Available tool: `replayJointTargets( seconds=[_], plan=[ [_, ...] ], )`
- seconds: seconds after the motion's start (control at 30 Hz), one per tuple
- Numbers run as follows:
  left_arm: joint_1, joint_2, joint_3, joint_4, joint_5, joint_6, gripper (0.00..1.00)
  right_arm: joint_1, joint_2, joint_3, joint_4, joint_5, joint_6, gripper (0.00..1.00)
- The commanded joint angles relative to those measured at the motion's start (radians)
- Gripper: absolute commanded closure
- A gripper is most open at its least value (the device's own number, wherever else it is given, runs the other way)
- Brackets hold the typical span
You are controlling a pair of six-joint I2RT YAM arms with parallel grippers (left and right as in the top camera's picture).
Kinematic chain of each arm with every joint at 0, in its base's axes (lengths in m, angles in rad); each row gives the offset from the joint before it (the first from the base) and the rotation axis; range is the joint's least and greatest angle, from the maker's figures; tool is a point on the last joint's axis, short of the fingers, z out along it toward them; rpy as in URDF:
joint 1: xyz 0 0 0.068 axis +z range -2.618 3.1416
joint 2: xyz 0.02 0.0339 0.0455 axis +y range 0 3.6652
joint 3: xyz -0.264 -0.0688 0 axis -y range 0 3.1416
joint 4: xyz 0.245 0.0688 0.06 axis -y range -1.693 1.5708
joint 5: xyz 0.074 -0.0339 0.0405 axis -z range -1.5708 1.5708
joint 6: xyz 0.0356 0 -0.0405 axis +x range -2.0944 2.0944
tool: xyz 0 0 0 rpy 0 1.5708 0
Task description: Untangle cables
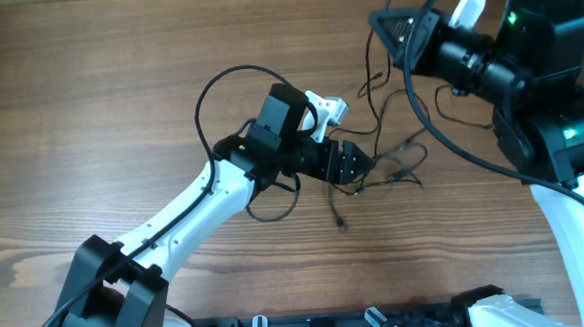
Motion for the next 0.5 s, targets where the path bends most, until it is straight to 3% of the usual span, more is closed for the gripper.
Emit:
replayJointTargets(
  seconds=[0.0, 0.17, 0.4, 0.47],
  plan=[
    [-0.004, 0.011, 0.003, 0.005, 0.013, 0.012, 0.18, 0.003, 0.002, 0.029, 0.105, -0.057, 0.076, 0.95],
    [-0.001, 0.008, 0.003, 0.061, 0.088, 0.013, 0.22, 0.003, 0.017, 0.029, 0.113, -0.015, 0.093, 0.95],
    [0.000, -0.001, 0.003, 0.340, 0.094, -0.076, 0.21, 0.004, 0.039, 0.029, 0.076, -0.076, 0.134, 0.95],
    [0.000, -0.001, 0.003, 0.401, 0.093, -0.079, 0.36, 0.004, 0.039, 0.029, 0.076, -0.090, 0.133, 0.95]
  ],
)
